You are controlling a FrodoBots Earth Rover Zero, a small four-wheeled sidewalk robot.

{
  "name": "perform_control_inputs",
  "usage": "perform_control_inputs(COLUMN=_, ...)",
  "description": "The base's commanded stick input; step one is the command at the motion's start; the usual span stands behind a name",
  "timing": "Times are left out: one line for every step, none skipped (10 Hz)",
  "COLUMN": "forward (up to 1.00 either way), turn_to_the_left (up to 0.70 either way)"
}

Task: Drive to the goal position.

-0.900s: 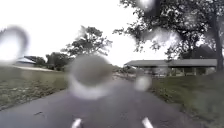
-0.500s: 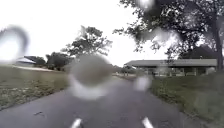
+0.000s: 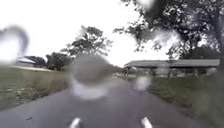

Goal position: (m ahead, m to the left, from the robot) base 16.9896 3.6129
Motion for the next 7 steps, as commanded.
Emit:
perform_control_inputs(forward=0.70, turn_to_the_left=0.00)
perform_control_inputs(forward=0.70, turn_to_the_left=0.00)
perform_control_inputs(forward=0.70, turn_to_the_left=0.00)
perform_control_inputs(forward=0.70, turn_to_the_left=0.00)
perform_control_inputs(forward=0.70, turn_to_the_left=0.17)
perform_control_inputs(forward=0.70, turn_to_the_left=0.12)
perform_control_inputs(forward=0.70, turn_to_the_left=0.00)
